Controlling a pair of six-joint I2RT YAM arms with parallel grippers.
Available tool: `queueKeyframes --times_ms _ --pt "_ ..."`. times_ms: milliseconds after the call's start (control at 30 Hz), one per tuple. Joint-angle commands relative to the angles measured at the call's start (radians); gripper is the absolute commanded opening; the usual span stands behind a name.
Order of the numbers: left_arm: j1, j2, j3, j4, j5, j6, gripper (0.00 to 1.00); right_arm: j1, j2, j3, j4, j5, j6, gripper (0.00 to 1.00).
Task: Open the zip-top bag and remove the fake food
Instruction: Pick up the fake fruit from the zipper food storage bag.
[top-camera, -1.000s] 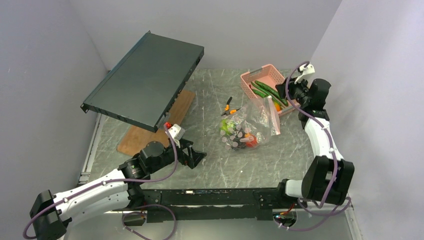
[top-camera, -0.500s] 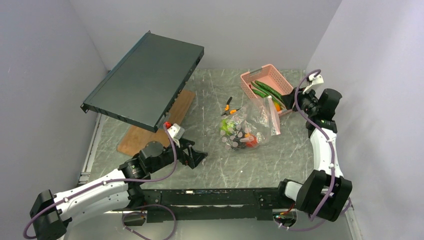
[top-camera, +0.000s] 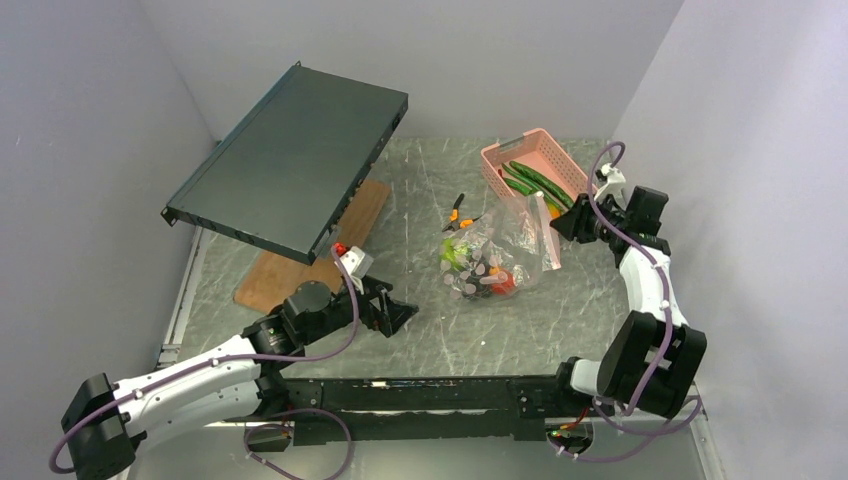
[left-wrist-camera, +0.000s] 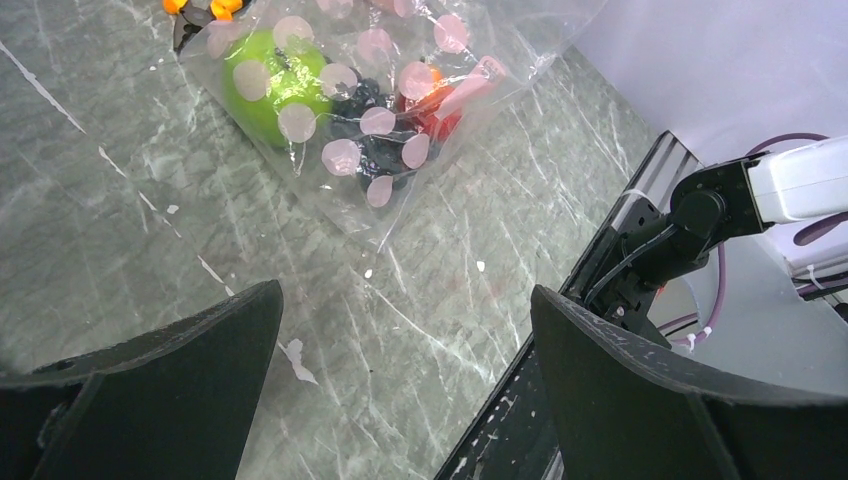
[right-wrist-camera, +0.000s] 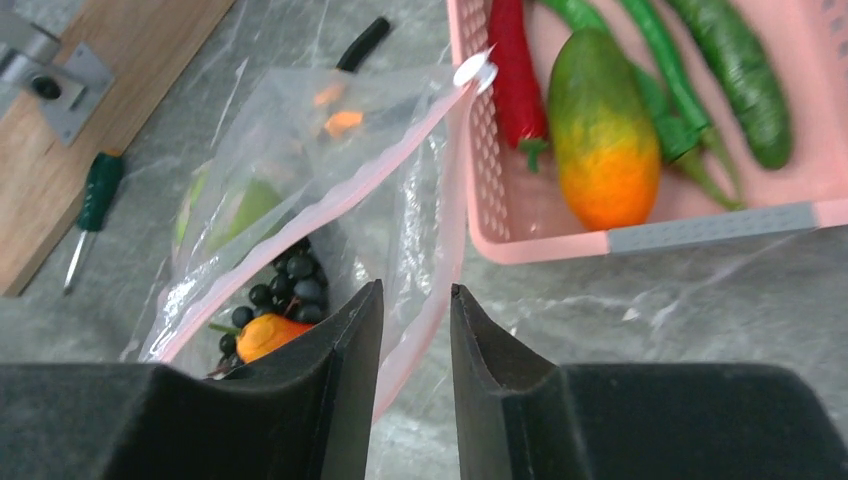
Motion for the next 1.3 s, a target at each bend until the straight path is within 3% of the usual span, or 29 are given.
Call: queueKeyframes --times_ms 0,467,833,1267 --pt "-0.003 0.004 0.0 0.059 0.019 -0.009 1.0 -0.004 0.013 0.062 -0.125 -0.119 -0.103 0.29" --pt "-0.003 0.142 0.044 0.112 0.062 0.001 1.0 0.11 0.111 0.142 -0.401 -0.296 -0.455 0.23" --pt "-0.004 0.331 0.126 0.13 0.083 0.027 1.0 0.238 0.191 0.178 -0.639 -0.287 -0.753 0.25" --pt "-0.003 0.503 0.172 0.157 0.087 0.013 1.0 0.325 0.185 0.127 -0.571 -0.135 -0.758 0.38"
